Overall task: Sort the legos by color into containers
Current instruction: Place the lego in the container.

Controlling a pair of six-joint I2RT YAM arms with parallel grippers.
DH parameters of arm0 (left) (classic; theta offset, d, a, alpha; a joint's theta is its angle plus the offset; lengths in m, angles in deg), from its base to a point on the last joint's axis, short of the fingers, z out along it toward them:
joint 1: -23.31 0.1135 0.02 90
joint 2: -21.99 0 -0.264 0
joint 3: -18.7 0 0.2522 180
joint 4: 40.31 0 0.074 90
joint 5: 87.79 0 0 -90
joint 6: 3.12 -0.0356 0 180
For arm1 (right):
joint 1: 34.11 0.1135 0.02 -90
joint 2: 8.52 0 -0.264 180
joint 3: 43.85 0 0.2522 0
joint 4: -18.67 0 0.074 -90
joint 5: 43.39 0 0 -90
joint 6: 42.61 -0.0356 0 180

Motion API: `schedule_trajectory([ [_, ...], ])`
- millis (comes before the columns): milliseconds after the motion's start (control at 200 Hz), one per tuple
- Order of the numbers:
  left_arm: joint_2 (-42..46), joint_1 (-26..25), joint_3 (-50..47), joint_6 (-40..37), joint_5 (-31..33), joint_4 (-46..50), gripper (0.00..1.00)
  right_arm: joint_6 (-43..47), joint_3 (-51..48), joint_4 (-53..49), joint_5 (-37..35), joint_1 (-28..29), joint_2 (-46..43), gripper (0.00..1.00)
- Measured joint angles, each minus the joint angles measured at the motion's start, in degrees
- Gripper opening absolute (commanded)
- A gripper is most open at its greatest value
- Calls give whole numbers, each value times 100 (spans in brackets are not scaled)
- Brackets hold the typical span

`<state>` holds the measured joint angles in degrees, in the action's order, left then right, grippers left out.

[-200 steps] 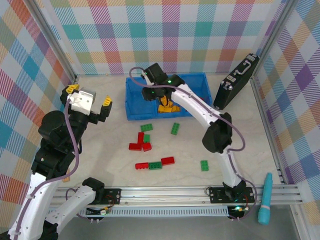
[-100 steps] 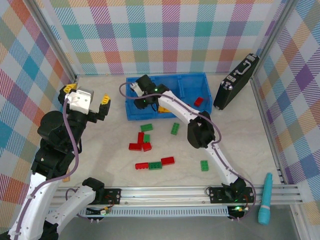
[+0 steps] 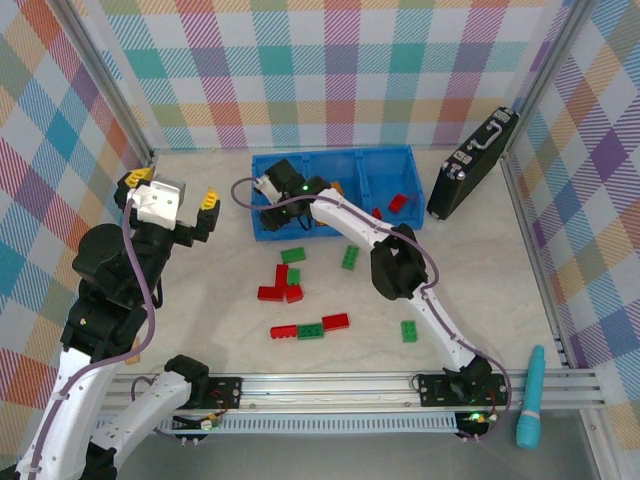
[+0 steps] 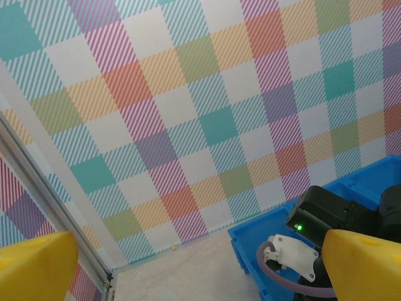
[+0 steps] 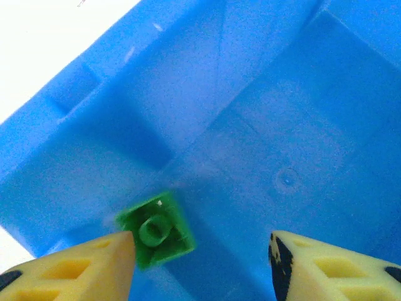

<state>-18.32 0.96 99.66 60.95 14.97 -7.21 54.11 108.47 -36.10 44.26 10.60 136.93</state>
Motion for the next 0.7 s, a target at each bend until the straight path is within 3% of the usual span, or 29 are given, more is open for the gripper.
schedule_trajectory([
  [145,-2,0,7,42,4,0,100,-52,258,-343,46,0,-219,61],
  [280,0,0,7,83,-4,0,100,-400,-455,-671,-162,0,-1434,65],
  [450,11,0,13,149,-20,0,100,-1305,-3303,-739,-721,0,-4382,72],
  [700,15,-11,46,278,-26,0,100,-3917,-7886,-1113,-1189,74,-7873,73],
])
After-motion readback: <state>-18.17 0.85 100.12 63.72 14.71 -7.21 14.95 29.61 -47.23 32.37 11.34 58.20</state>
